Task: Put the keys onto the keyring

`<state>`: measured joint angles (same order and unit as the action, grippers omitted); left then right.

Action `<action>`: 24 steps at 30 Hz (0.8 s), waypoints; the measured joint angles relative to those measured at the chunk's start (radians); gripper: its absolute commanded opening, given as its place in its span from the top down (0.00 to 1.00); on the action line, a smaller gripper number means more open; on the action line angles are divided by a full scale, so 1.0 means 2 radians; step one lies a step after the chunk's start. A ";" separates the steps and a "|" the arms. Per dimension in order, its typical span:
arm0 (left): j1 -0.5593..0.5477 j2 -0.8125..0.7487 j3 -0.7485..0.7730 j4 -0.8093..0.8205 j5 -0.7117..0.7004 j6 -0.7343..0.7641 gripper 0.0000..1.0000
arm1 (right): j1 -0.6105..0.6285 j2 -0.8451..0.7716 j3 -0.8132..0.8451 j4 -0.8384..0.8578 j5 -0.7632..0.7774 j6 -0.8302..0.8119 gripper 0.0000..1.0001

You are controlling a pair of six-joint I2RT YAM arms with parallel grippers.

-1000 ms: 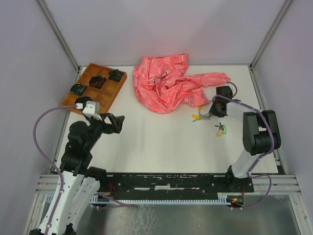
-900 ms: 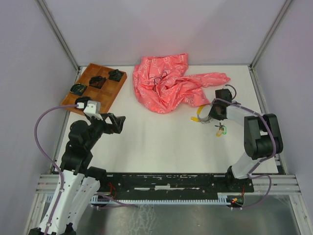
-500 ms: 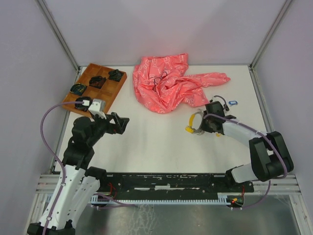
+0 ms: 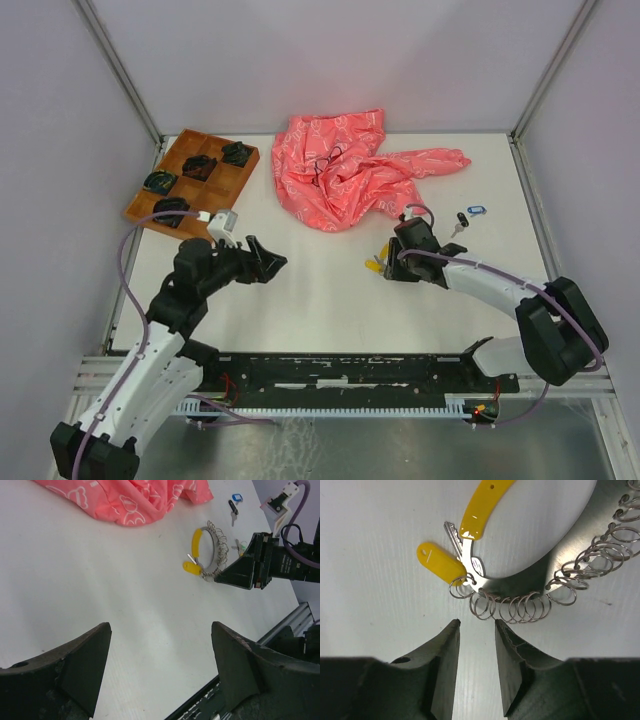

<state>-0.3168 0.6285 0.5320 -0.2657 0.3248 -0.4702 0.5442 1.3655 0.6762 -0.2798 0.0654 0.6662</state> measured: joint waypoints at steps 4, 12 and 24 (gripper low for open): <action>-0.031 0.016 -0.017 0.023 -0.002 -0.023 0.13 | 0.002 0.000 0.026 -0.040 0.003 -0.039 0.52; -0.070 0.054 -0.044 0.082 -0.007 -0.051 0.13 | 0.002 0.050 0.084 -0.061 -0.001 -0.106 0.52; -0.115 0.081 -0.058 0.124 -0.029 -0.059 0.13 | 0.035 0.148 0.138 -0.071 -0.020 -0.132 0.47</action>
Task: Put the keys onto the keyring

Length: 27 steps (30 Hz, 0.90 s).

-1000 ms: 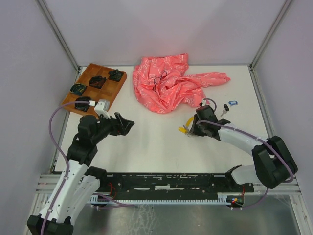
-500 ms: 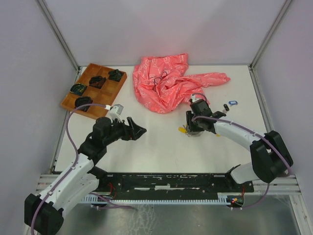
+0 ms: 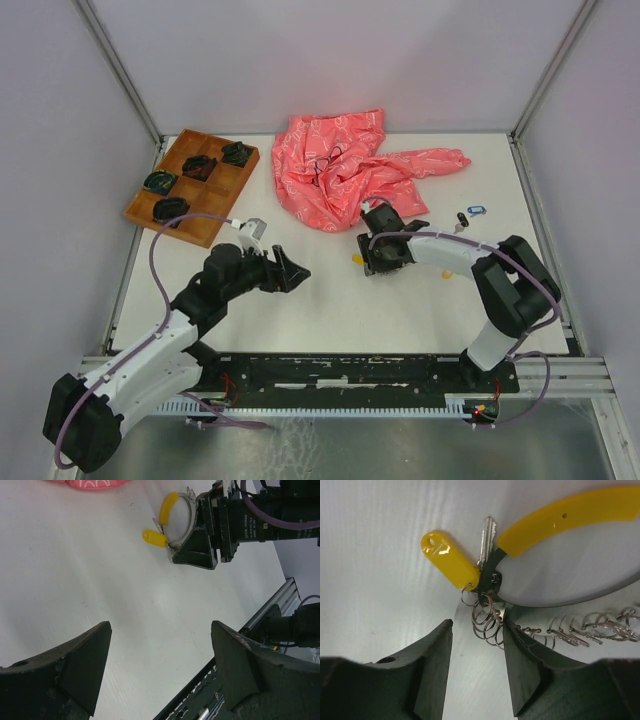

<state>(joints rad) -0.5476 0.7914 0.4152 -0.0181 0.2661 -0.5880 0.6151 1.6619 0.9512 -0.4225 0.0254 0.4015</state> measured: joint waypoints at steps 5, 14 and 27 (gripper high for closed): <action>-0.008 -0.001 -0.012 0.009 -0.005 -0.002 0.13 | 0.044 0.038 0.045 0.002 -0.014 0.008 0.47; -0.014 -0.016 -0.028 0.011 -0.017 -0.005 0.13 | 0.096 0.056 0.127 -0.021 -0.036 -0.004 0.41; -0.025 0.068 -0.035 0.083 -0.028 -0.007 0.23 | 0.068 0.023 0.127 -0.066 -0.021 -0.111 0.49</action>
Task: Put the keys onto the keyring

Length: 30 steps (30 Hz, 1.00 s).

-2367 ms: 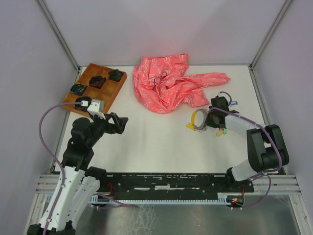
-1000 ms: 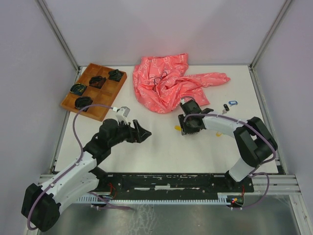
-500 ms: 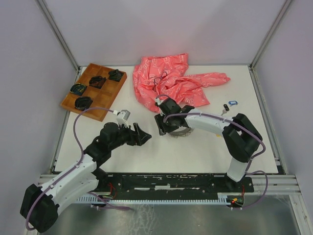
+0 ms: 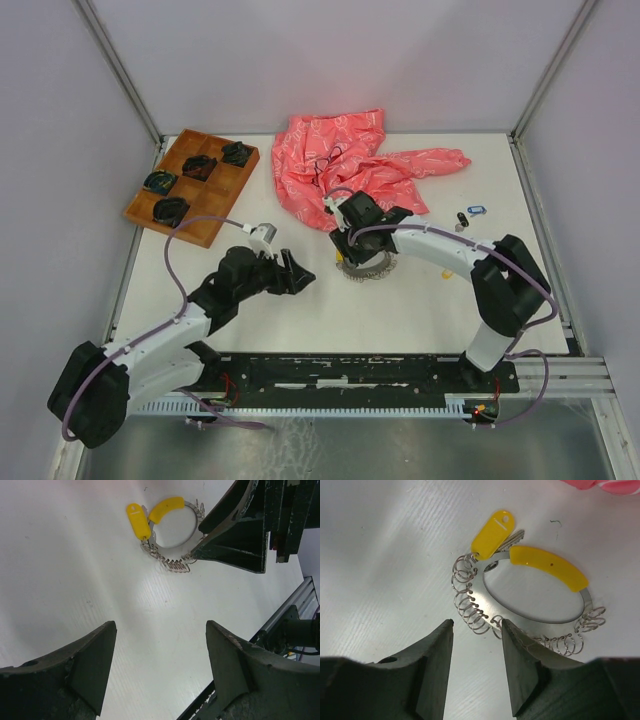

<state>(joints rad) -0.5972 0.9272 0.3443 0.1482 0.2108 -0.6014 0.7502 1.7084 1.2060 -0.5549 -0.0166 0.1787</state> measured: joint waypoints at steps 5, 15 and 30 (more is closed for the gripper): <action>0.000 0.045 0.001 0.037 0.000 -0.003 0.26 | -0.005 0.015 0.002 -0.007 0.010 -0.018 0.48; 0.000 0.168 0.031 0.093 0.005 -0.004 0.29 | -0.071 0.022 -0.007 -0.013 0.011 -0.007 0.43; 0.000 0.299 0.060 0.192 0.035 -0.045 0.45 | -0.103 0.035 -0.040 -0.008 0.010 0.040 0.45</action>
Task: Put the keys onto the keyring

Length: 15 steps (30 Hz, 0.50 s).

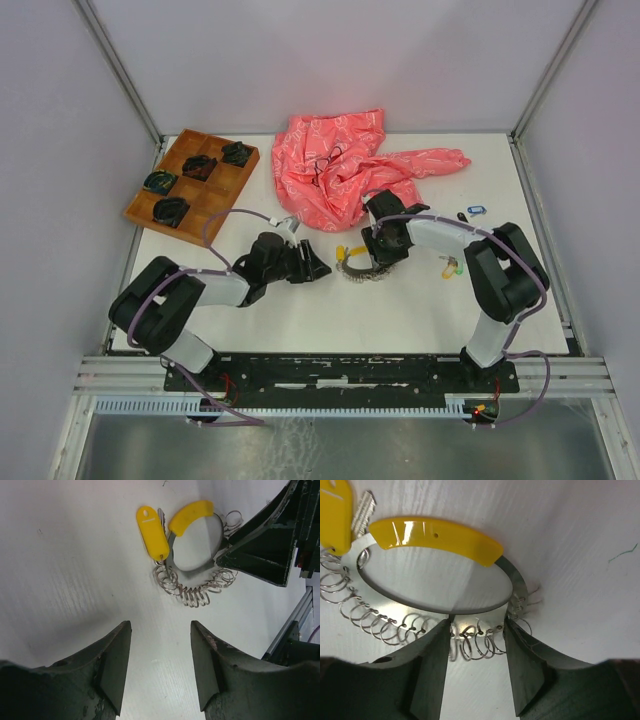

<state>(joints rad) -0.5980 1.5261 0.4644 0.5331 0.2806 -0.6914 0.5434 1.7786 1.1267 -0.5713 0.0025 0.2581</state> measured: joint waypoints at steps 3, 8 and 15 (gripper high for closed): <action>0.000 0.019 0.000 0.018 0.010 -0.012 0.47 | 0.004 -0.006 -0.017 0.006 -0.006 0.011 0.45; 0.000 0.038 0.000 0.041 0.021 -0.027 0.47 | 0.029 -0.038 -0.057 0.024 -0.015 0.039 0.45; 0.000 0.039 -0.013 0.069 0.022 -0.044 0.47 | 0.079 -0.087 -0.096 0.029 -0.051 0.079 0.43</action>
<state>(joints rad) -0.5980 1.6047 0.4385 0.6716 0.3237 -0.7792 0.7006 1.6043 0.9340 -0.5125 -0.0986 0.4160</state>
